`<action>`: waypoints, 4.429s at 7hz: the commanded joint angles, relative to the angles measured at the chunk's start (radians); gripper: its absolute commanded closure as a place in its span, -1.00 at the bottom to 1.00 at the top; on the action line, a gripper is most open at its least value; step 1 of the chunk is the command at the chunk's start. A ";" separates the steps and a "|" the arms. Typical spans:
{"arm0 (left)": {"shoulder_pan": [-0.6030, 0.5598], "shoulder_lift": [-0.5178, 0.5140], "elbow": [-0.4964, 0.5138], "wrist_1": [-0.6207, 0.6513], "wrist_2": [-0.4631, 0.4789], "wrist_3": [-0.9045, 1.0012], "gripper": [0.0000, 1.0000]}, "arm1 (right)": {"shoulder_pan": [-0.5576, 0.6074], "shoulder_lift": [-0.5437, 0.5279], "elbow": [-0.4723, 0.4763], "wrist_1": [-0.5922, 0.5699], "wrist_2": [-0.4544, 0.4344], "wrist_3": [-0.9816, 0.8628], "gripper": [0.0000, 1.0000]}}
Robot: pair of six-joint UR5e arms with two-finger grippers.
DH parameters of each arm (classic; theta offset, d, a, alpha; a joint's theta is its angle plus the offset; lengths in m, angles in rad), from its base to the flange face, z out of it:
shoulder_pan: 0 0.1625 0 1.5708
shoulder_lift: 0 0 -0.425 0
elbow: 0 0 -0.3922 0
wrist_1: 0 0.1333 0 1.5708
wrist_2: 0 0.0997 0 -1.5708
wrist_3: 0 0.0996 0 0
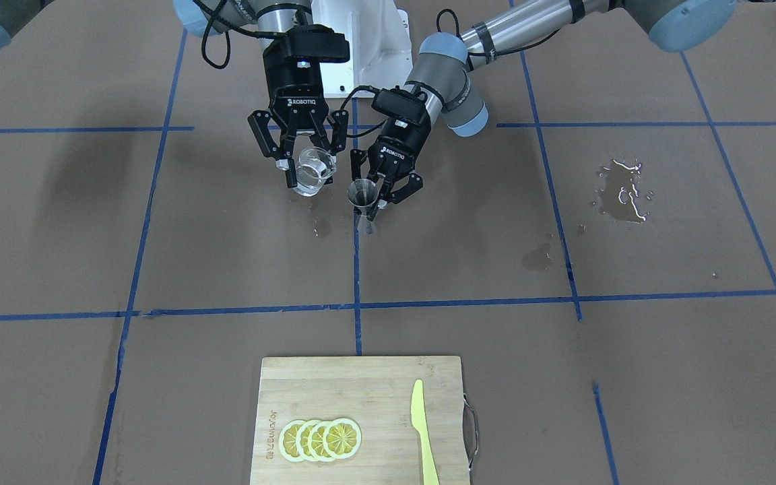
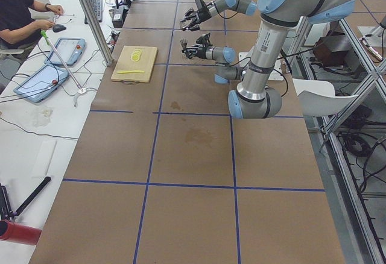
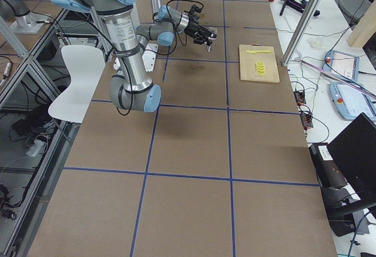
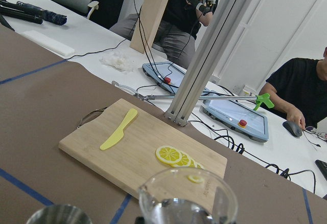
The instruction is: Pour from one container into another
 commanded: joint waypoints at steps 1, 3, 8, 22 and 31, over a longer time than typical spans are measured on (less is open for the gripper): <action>0.000 -0.019 0.020 0.001 -0.002 0.001 1.00 | -0.001 0.014 -0.001 -0.033 0.000 -0.029 1.00; 0.000 -0.042 0.042 0.001 -0.005 0.001 1.00 | -0.001 0.028 -0.005 -0.056 0.000 -0.043 1.00; 0.002 -0.066 0.063 0.001 -0.007 0.001 1.00 | -0.001 0.034 -0.005 -0.080 0.000 -0.097 1.00; 0.000 -0.069 0.059 0.001 -0.007 0.001 1.00 | 0.001 0.046 0.030 -0.235 0.002 -0.466 1.00; 0.002 -0.067 0.059 0.001 -0.007 0.002 1.00 | 0.002 0.056 0.053 -0.327 -0.011 -0.584 1.00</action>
